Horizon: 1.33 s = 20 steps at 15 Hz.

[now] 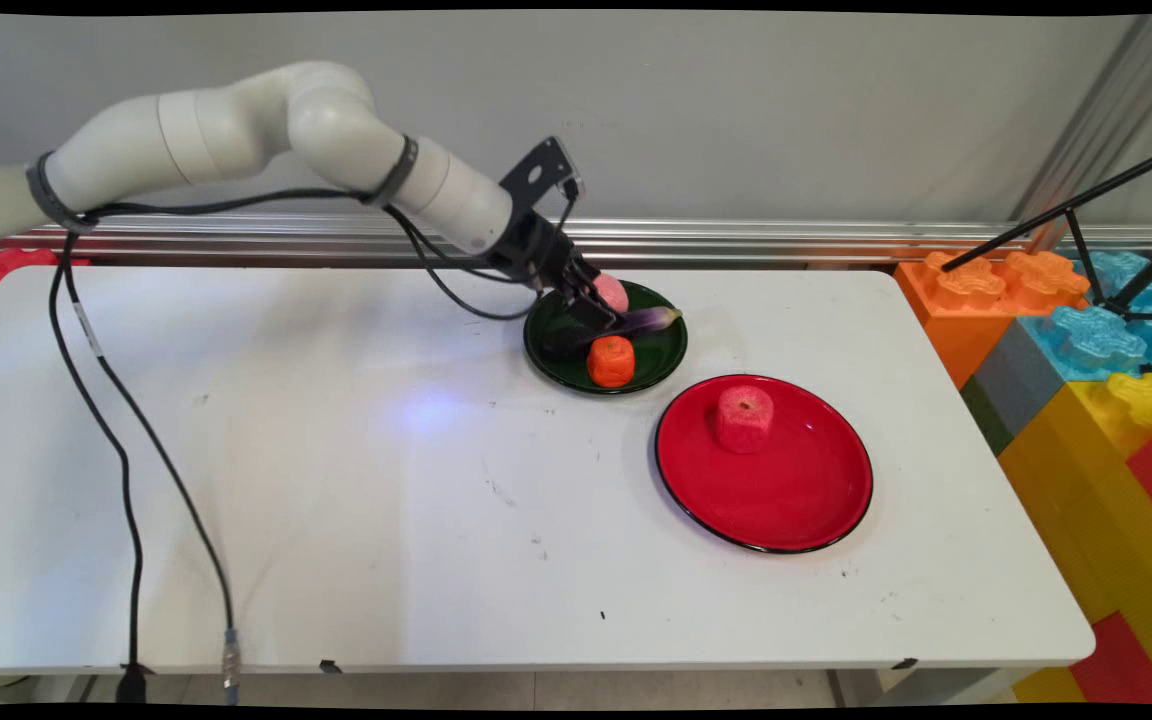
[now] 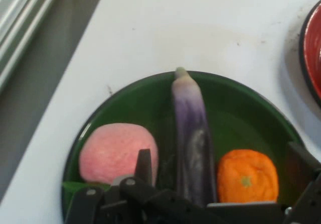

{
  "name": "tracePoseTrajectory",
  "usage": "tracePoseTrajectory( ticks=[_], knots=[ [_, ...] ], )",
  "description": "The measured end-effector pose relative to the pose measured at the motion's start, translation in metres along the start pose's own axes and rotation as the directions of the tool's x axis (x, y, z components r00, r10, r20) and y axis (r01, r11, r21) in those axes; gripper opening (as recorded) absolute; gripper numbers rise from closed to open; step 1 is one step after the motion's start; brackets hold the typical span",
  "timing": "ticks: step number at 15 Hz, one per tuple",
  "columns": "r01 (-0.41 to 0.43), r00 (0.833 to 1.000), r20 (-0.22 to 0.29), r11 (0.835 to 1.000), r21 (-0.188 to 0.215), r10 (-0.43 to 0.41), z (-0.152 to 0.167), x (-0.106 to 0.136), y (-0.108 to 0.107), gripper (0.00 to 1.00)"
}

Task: Pick up the eggplant from the green plate

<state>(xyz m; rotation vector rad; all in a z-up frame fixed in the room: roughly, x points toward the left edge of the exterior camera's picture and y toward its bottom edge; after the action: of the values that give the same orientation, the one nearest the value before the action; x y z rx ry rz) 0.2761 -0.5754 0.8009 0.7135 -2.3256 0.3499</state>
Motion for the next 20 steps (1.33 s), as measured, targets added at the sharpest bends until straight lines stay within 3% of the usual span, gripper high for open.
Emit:
tracePoseTrajectory(
  ticks=[4, 14, 20],
  knots=[
    [-0.032, 0.999, -0.017, 0.999, -0.021, 0.032, -0.011, -0.003, -0.016, 1.0],
    [-0.147, 0.989, -0.05, 0.982, -0.115, 0.142, -0.019, -0.042, -0.056, 1.0],
    [-0.161, 0.987, -0.037, 0.976, -0.147, 0.157, -0.013, -0.058, -0.061, 1.0]
  ],
)
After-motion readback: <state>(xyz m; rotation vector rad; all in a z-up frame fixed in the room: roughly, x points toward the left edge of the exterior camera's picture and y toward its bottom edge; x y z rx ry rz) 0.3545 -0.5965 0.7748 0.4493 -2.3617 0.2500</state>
